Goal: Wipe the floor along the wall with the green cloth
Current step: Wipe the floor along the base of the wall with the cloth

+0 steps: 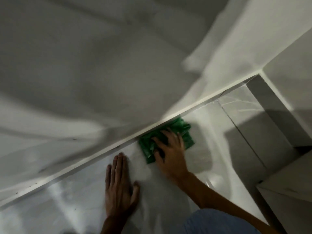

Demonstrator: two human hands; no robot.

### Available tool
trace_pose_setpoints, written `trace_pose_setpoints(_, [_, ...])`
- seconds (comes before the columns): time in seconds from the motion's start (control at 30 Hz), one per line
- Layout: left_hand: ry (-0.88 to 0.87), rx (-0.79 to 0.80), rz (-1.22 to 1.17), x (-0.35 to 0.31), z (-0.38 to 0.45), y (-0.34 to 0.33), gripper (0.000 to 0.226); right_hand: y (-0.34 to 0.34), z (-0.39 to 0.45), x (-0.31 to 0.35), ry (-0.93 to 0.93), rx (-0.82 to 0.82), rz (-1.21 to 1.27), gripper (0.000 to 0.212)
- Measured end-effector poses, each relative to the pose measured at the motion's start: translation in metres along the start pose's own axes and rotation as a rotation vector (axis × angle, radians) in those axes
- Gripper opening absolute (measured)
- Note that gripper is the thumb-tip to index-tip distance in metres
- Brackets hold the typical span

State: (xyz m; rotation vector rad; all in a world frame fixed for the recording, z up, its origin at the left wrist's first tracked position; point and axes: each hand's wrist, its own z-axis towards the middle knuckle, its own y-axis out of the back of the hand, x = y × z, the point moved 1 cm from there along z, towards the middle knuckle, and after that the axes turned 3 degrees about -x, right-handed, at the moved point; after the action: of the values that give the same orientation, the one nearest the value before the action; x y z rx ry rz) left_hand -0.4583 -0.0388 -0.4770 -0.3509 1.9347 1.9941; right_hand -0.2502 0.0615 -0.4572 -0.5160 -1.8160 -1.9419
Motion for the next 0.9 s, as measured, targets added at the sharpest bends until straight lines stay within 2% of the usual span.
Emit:
trace_pose_setpoints(0.1, [0.008,0.019,0.001,0.004,-0.001,0.000,0.093,-0.014,-0.014,0.012,0.181,0.056,-0.030,0.042])
trace_pose_setpoints(0.17, [0.012,0.039,0.004,0.005,-0.002,-0.001,0.094,-0.008,-0.011,-0.011,0.280,0.052,-0.111,0.042])
trace_pose_setpoints(0.2, [0.013,0.045,0.007,0.005,-0.002,-0.001,0.095,0.000,-0.006,-0.030,0.270,0.037,-0.144,0.041])
trace_pose_setpoints(0.33, [0.009,0.040,0.011,0.007,0.000,-0.003,0.096,0.046,0.026,-0.099,-0.011,-0.018,-0.255,0.045])
trace_pose_setpoints(0.53, [0.014,0.024,0.014,0.003,0.000,-0.001,0.097,0.029,0.024,-0.065,-0.110,-0.060,-0.113,0.047])
trace_pose_setpoints(0.63, [0.001,0.020,0.021,0.003,0.001,-0.001,0.097,0.005,0.005,-0.037,-0.031,-0.049,-0.025,0.043])
trace_pose_setpoints(0.73, [0.009,0.036,0.033,0.002,-0.001,0.000,0.097,-0.023,-0.016,-0.005,0.109,0.032,0.028,0.044])
trace_pose_setpoints(0.83, [0.003,0.054,0.037,0.003,-0.002,0.000,0.097,-0.030,-0.025,-0.001,0.264,0.075,-0.010,0.046])
trace_pose_setpoints(0.9, [0.005,0.060,0.033,0.005,-0.002,0.001,0.097,-0.024,-0.025,-0.006,0.305,0.067,-0.040,0.044])
